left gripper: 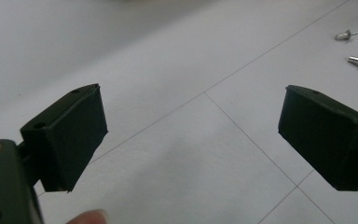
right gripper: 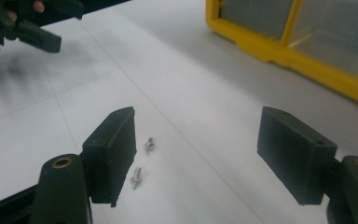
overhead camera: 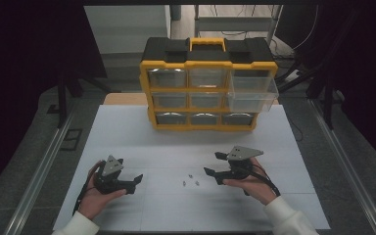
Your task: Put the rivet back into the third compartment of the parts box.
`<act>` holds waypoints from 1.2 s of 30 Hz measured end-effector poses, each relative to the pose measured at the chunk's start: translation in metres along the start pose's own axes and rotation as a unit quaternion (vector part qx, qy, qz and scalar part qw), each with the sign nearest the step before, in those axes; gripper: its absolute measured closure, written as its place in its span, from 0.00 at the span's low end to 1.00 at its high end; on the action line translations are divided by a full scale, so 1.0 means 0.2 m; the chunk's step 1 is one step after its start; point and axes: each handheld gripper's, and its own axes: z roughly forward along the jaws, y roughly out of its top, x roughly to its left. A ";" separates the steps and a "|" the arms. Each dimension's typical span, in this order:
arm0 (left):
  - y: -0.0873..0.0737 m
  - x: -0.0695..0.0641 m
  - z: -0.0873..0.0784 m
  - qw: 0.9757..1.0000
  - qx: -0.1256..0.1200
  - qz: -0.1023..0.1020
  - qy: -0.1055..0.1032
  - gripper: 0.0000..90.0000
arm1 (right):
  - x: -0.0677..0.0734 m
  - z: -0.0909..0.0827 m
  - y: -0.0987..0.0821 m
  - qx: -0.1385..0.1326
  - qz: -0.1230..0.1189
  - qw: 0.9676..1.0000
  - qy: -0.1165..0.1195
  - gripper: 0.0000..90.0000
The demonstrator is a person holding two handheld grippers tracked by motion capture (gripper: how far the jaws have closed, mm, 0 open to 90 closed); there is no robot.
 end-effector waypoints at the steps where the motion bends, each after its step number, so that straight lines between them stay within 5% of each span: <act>1: 0.00 0.00 0.00 1.000 0.000 0.000 0.000 0.09 | 0.00 0.01 0.00 0.004 0.000 1.000 0.002 0.31; 24: 0.00 0.00 0.00 1.000 0.001 0.002 -0.001 0.09 | 0.11 0.19 -0.06 0.088 -0.007 0.996 0.032 0.31; 36: 0.00 0.00 0.00 1.000 -0.001 0.002 0.000 0.09 | 0.17 0.27 -0.08 0.129 -0.025 0.991 0.028 0.42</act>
